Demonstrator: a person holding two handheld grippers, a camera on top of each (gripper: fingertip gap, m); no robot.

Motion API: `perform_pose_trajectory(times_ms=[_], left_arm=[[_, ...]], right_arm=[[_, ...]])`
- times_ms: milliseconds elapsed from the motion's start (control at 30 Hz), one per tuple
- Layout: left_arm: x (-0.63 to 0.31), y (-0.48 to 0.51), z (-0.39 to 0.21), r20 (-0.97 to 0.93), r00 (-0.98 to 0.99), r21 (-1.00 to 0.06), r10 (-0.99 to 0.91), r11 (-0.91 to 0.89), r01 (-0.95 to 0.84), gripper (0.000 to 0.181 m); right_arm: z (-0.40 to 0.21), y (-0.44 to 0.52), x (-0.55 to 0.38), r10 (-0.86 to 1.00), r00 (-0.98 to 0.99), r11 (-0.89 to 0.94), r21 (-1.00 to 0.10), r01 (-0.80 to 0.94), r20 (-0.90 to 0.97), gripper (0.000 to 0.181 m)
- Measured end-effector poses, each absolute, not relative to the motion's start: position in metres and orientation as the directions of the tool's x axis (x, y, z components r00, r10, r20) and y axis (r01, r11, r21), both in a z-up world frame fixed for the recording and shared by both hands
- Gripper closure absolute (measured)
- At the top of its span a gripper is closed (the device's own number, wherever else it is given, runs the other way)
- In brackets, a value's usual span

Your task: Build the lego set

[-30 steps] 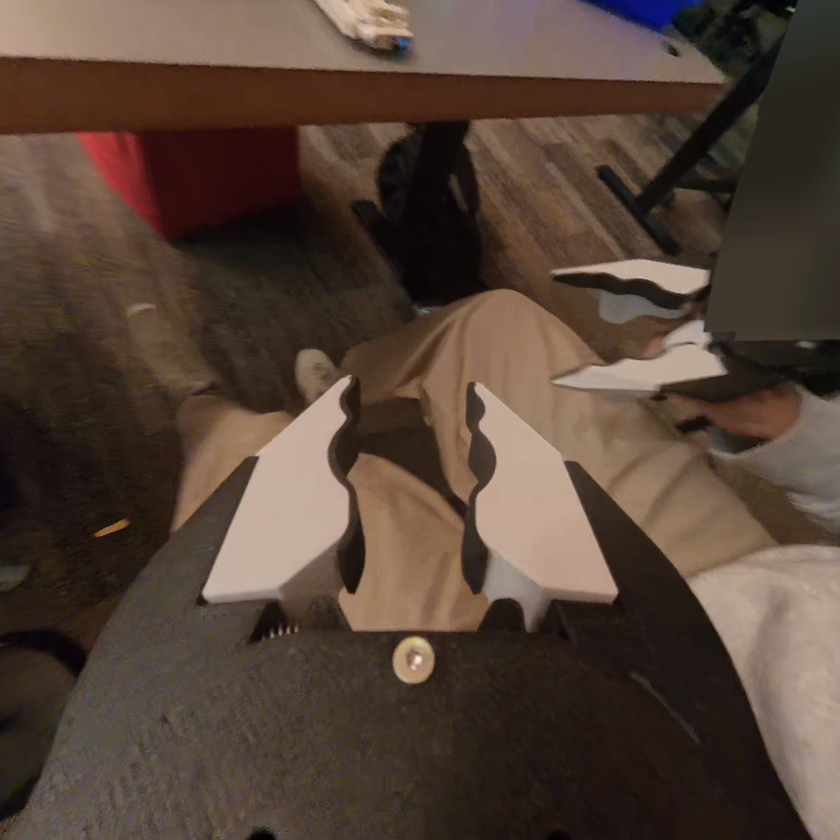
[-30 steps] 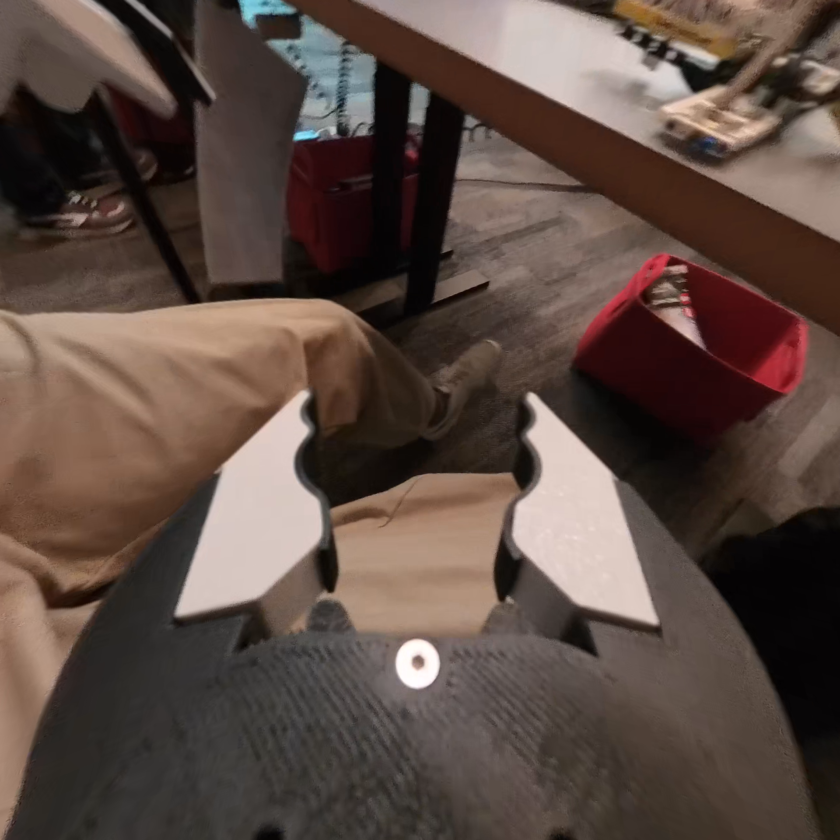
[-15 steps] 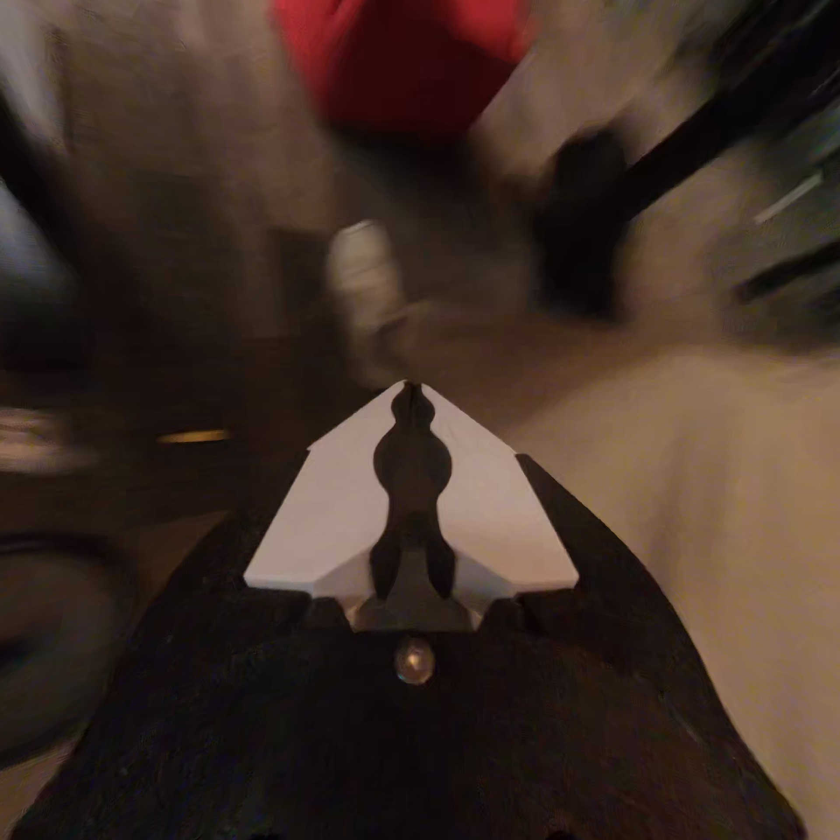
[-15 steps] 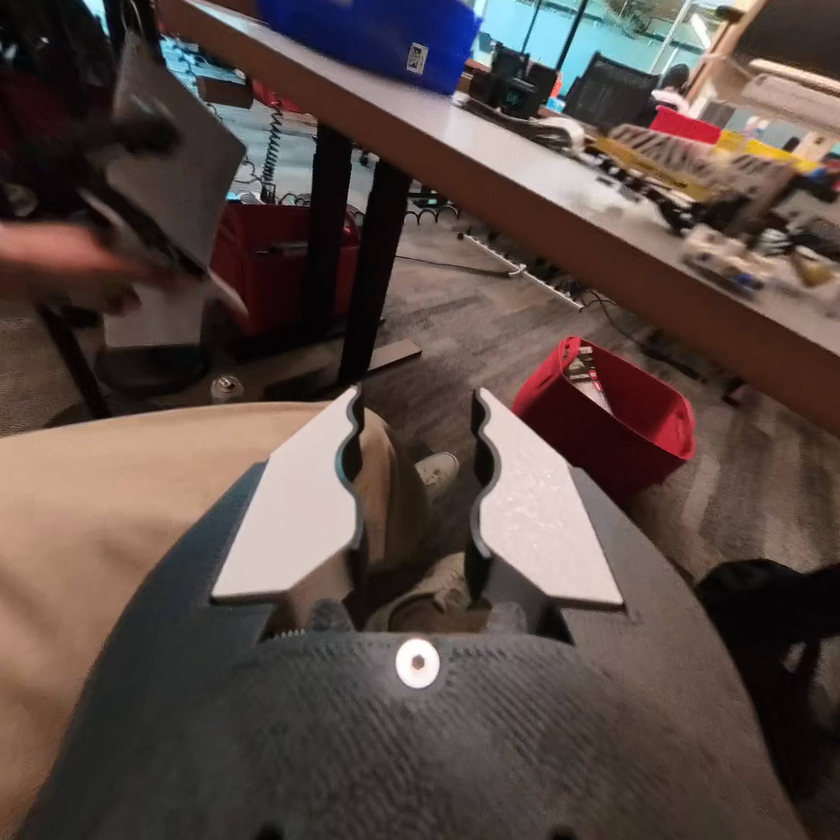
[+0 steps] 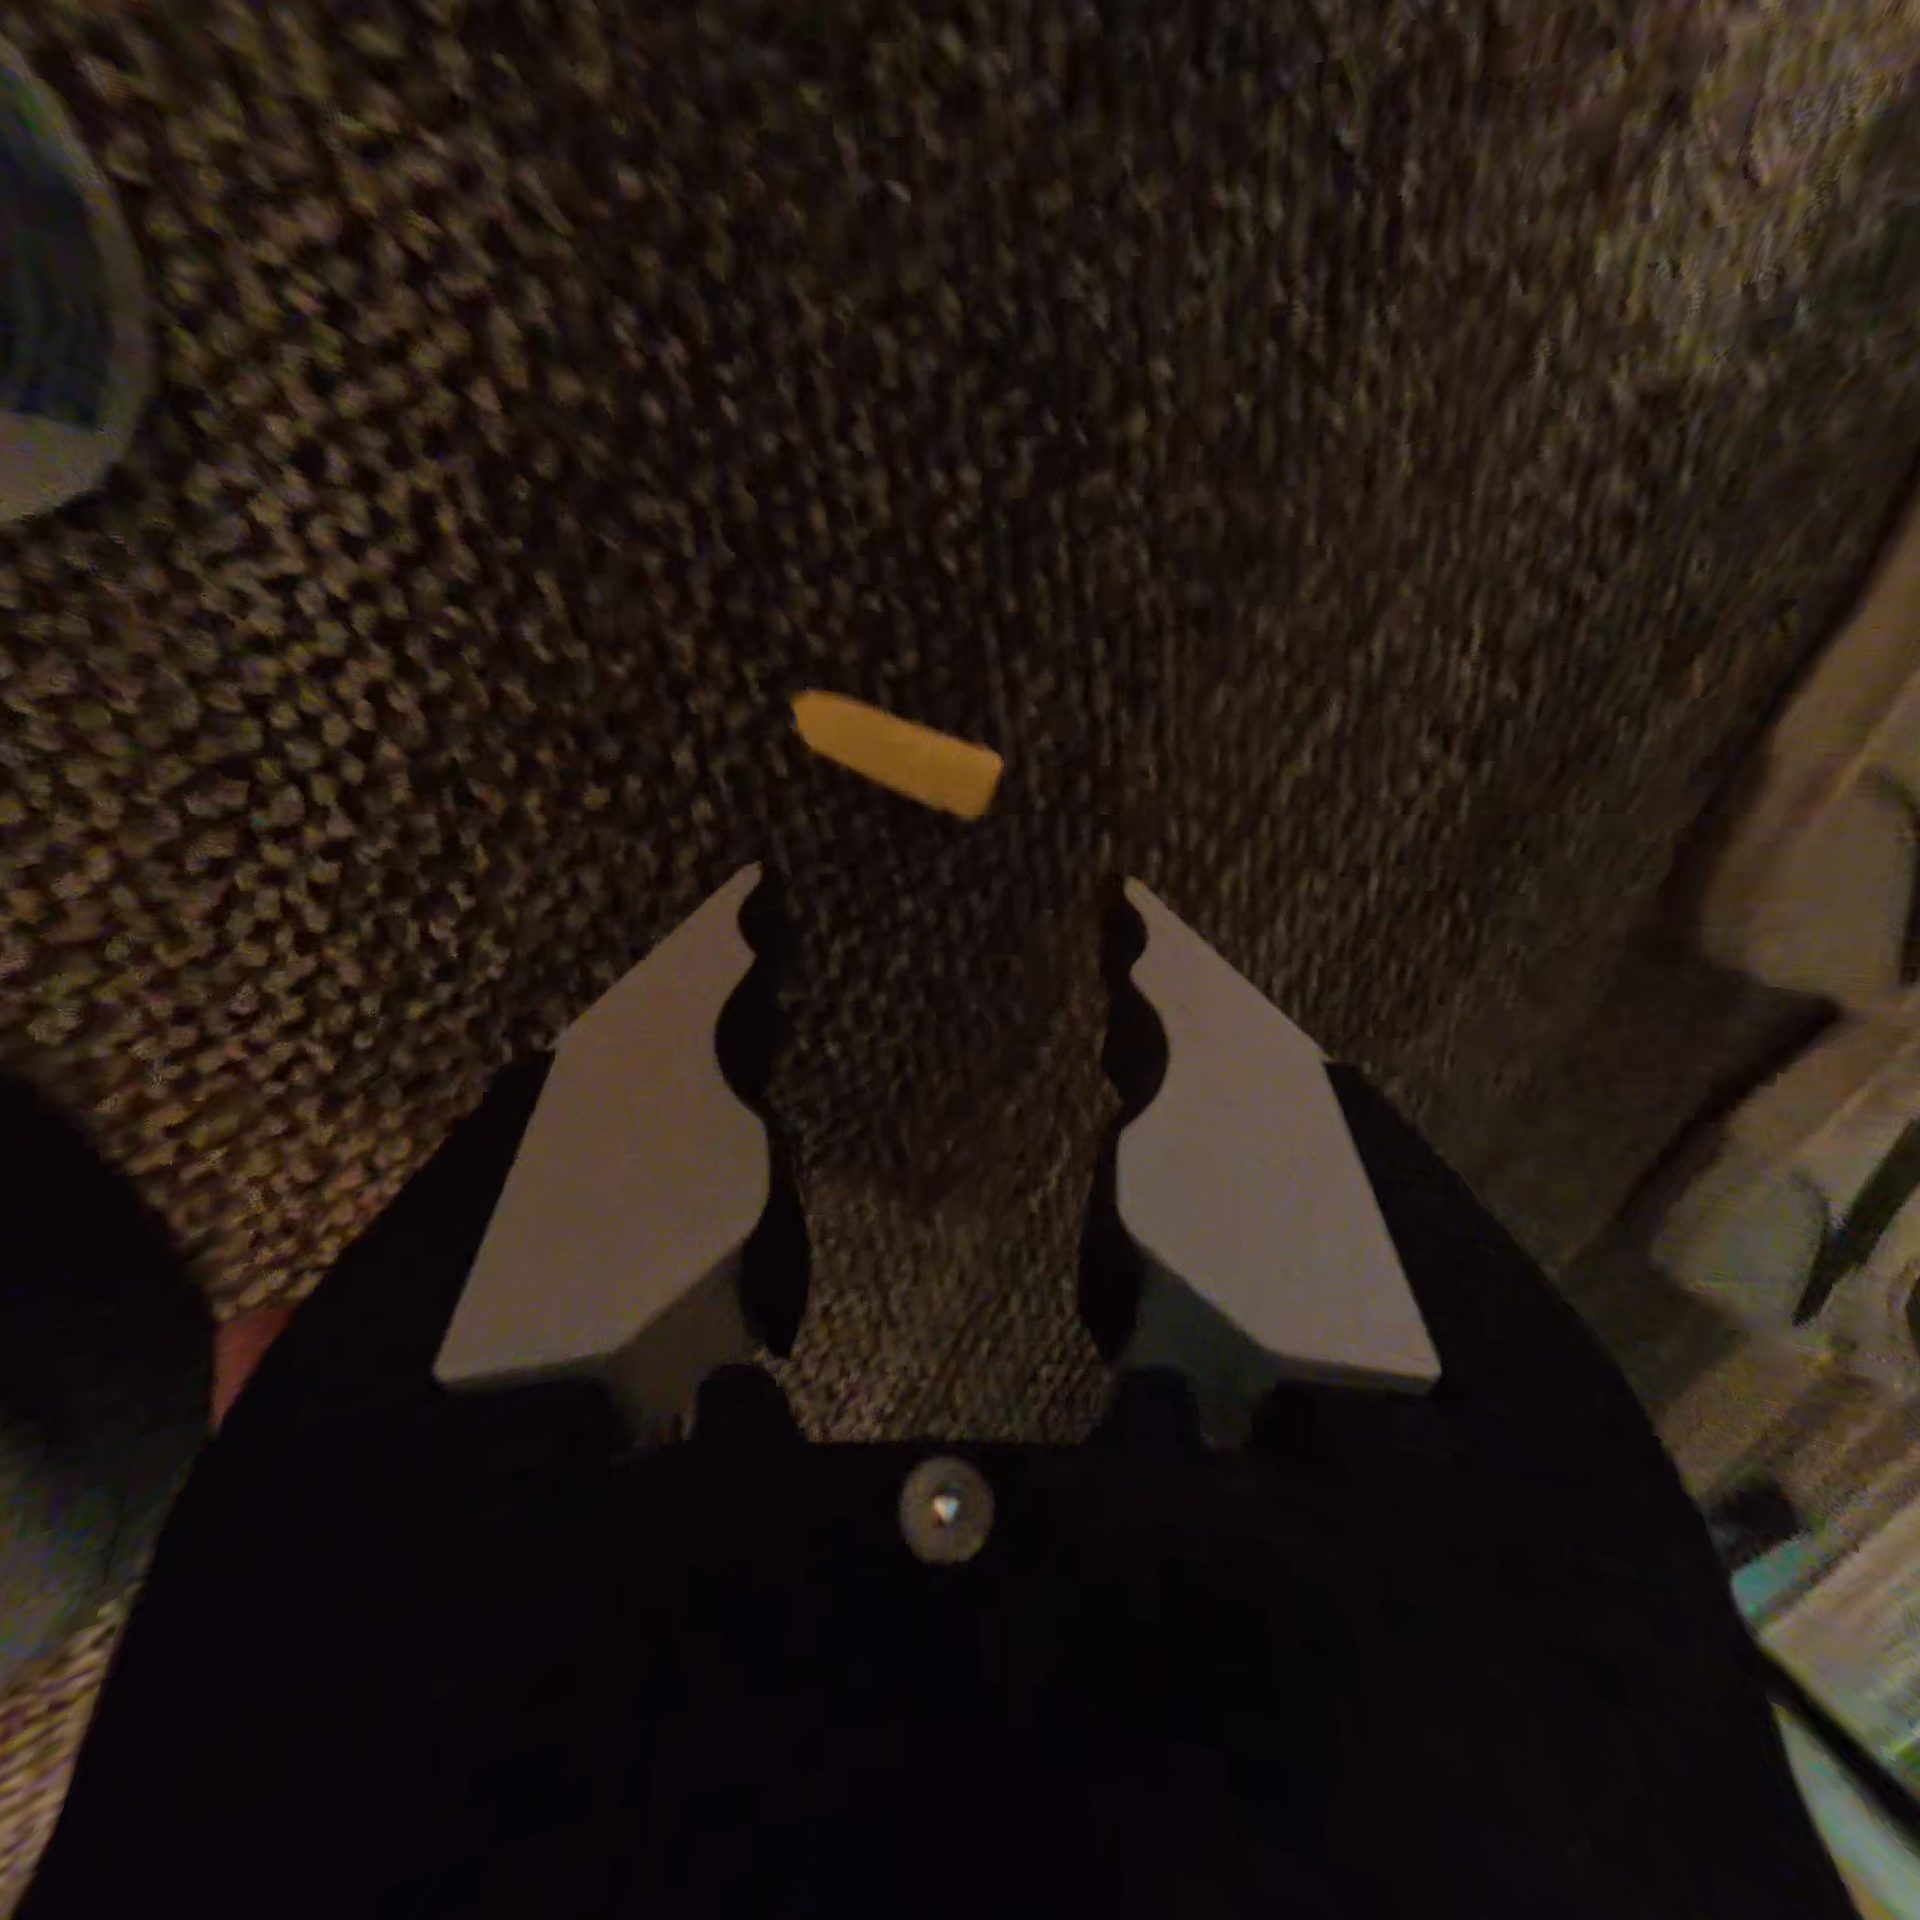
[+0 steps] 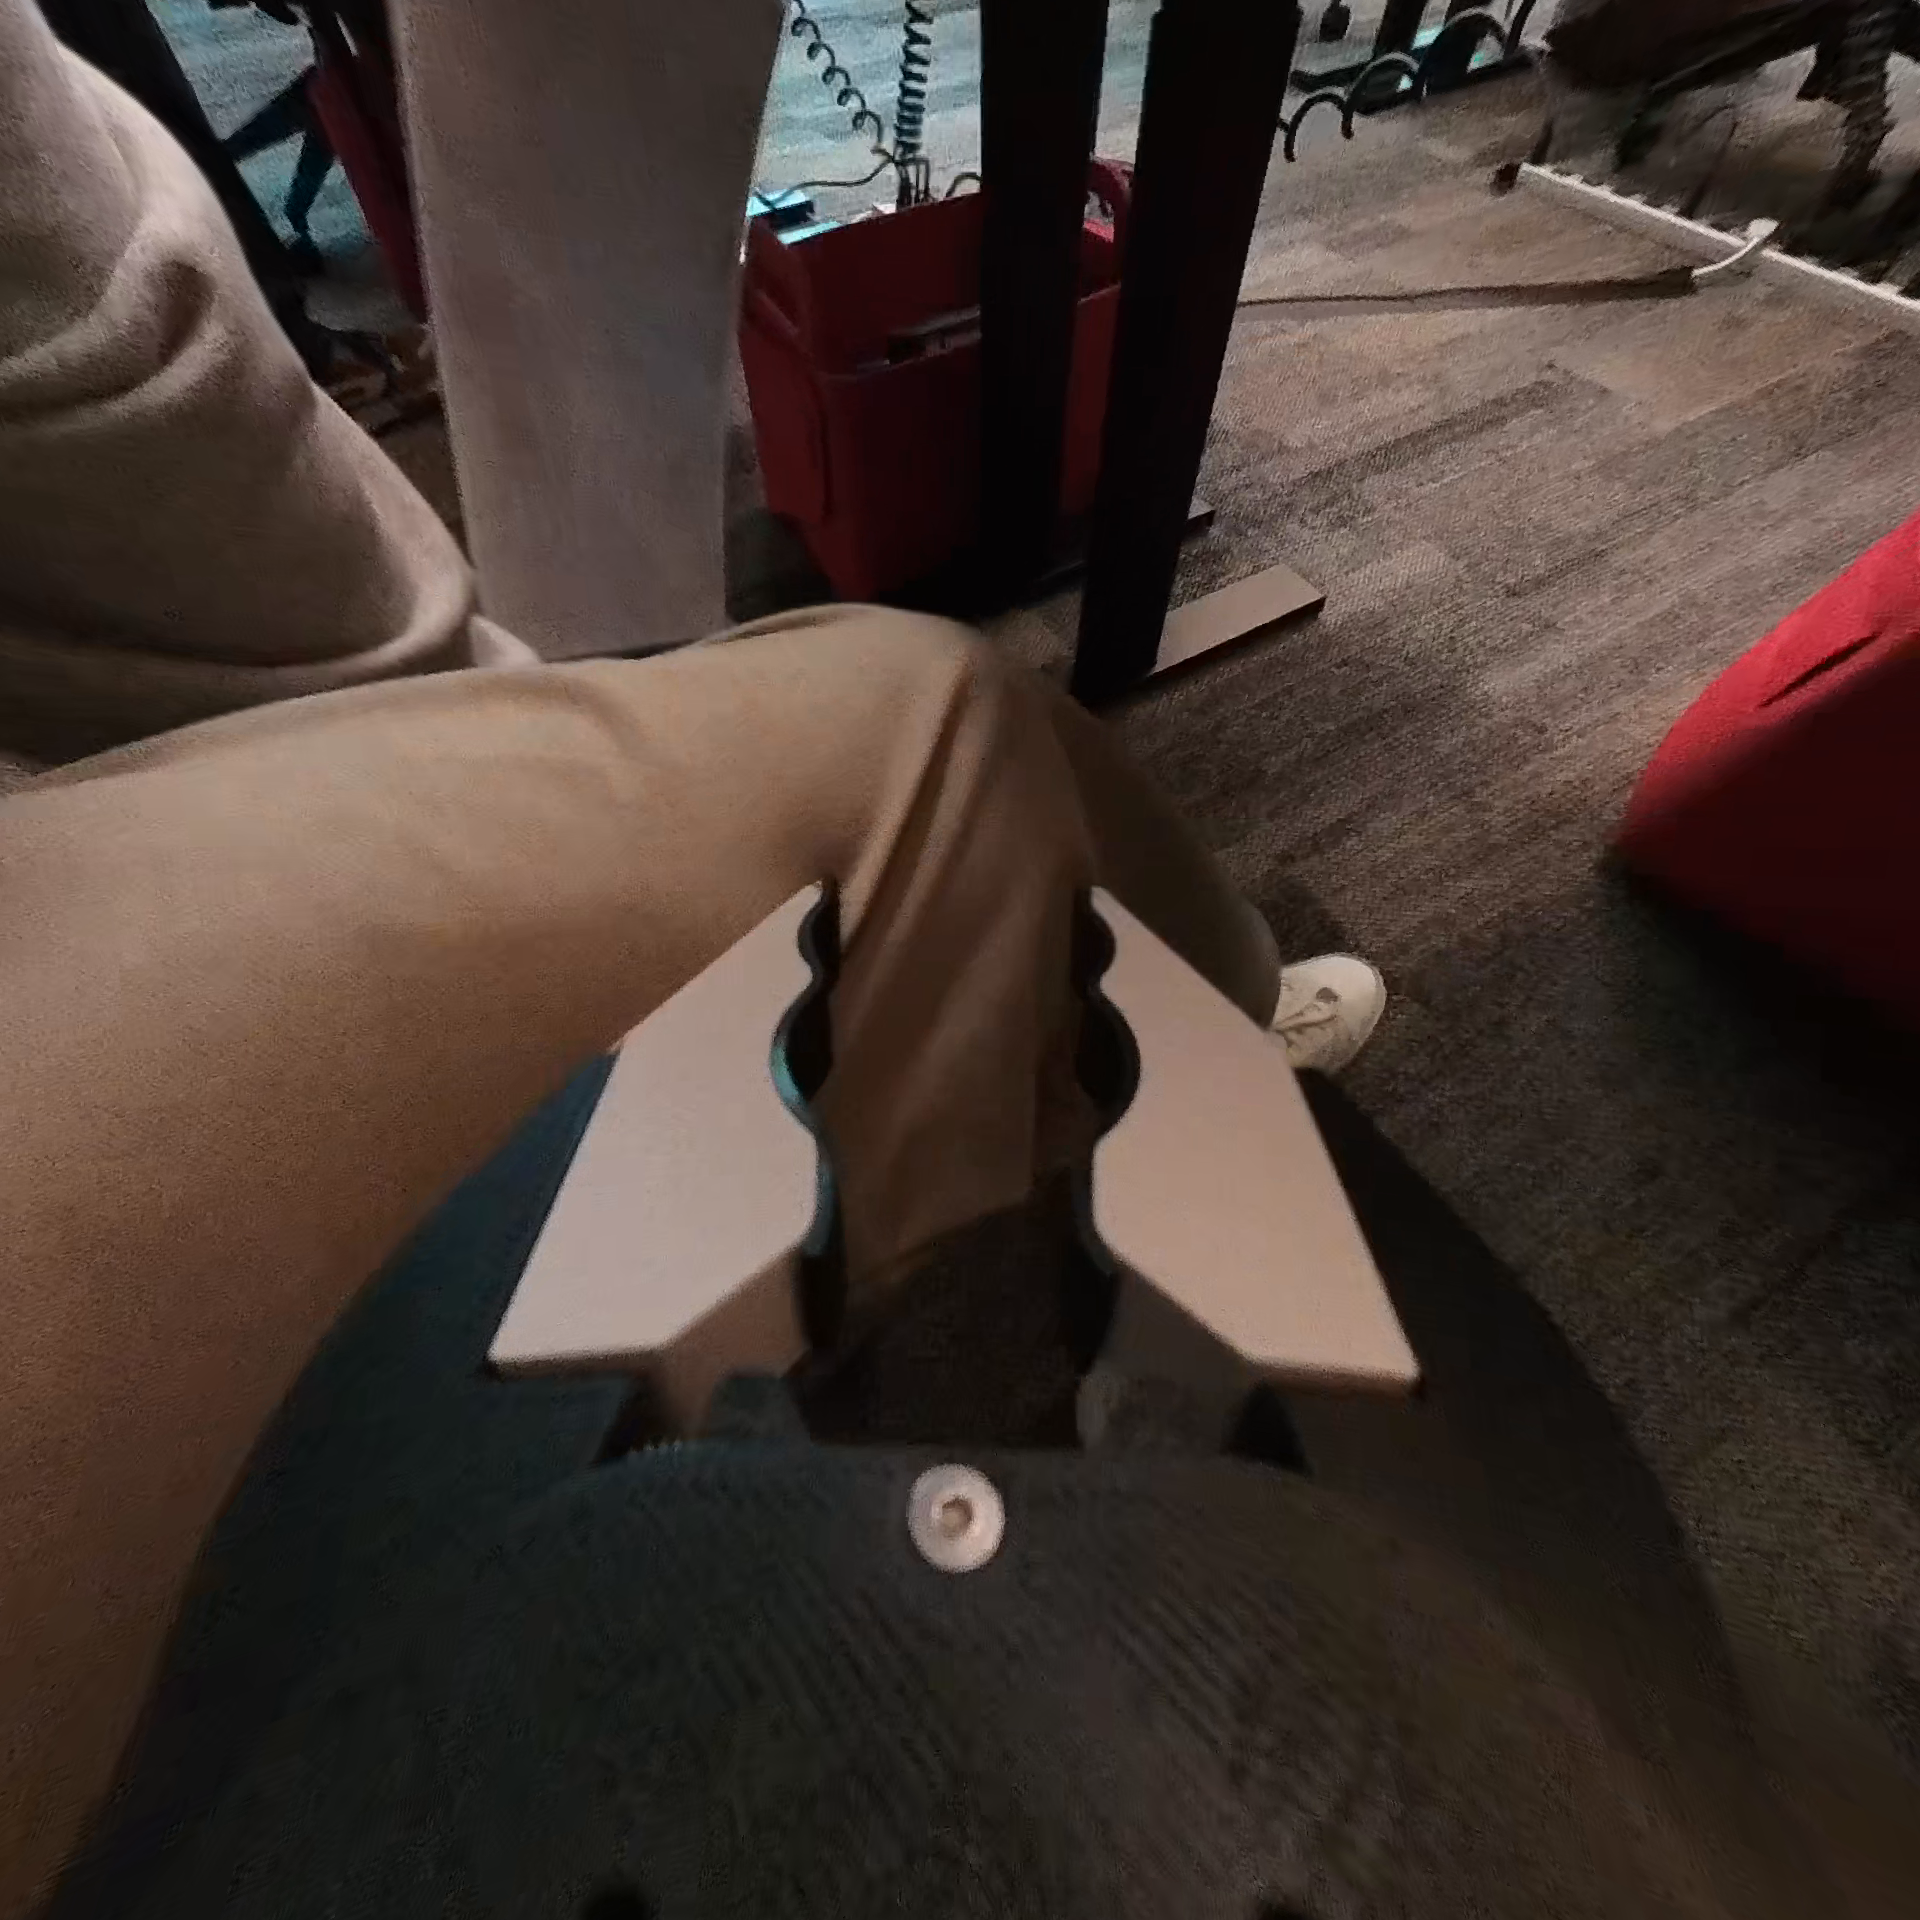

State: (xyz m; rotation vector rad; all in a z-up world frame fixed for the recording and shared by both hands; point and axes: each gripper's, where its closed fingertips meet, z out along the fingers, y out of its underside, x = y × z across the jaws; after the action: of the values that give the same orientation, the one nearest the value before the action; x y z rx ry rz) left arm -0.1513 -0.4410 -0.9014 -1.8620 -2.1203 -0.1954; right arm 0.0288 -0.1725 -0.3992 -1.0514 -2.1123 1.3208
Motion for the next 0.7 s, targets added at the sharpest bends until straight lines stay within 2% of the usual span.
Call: perform_pose_trajectory(times_ms=[67,167,333,367,400,433,500,700], left_arm=[[-0.157,-0.444,-0.914,0.309,-0.146,-0.064,0.940,0.173,0.983,0.123],[-0.161,-0.438,-0.927,0.287,-0.087,-0.041,0.954,0.103,0.994,0.125],[-0.164,-0.449,-0.935,0.166,-0.079,-0.063,0.983,0.091,0.994,0.154],[-0.161,-0.455,-0.936,0.138,-0.097,-0.042,0.986,0.104,0.994,0.167],[-0.158,-0.452,-0.935,0.176,-0.102,-0.021,0.979,0.107,0.994,0.176],[-0.157,-0.443,-0.930,0.265,-0.115,-0.012,0.957,0.123,0.992,0.176],[-0.152,-0.444,-0.922,0.303,-0.135,-0.004,0.944,0.142,0.990,0.176],[-0.154,-0.436,-0.873,0.460,-0.155,-0.069,0.874,0.209,0.975,0.177]], right_arm=[[-0.396,-0.172,0.020,0.783,-0.622,0.269,-0.901,0.341,-0.002,0.138],[-0.393,-0.174,0.014,0.768,-0.637,0.318,-0.902,0.292,0.065,0.142],[-0.393,-0.177,0.009,0.770,-0.635,0.305,-0.911,0.278,0.065,0.142],[-0.392,-0.176,0.008,0.775,-0.630,0.298,-0.910,0.287,0.055,0.139],[-0.392,-0.175,0.006,0.779,-0.626,0.294,-0.908,0.298,0.046,0.137],[-0.392,-0.175,0.005,0.780,-0.624,0.293,-0.904,0.310,0.039,0.135],[-0.390,-0.176,0.002,0.783,-0.620,0.303,-0.897,0.323,0.041,0.134],[-0.381,-0.175,0.003,0.781,-0.613,0.360,-0.888,0.288,0.118,0.139]])
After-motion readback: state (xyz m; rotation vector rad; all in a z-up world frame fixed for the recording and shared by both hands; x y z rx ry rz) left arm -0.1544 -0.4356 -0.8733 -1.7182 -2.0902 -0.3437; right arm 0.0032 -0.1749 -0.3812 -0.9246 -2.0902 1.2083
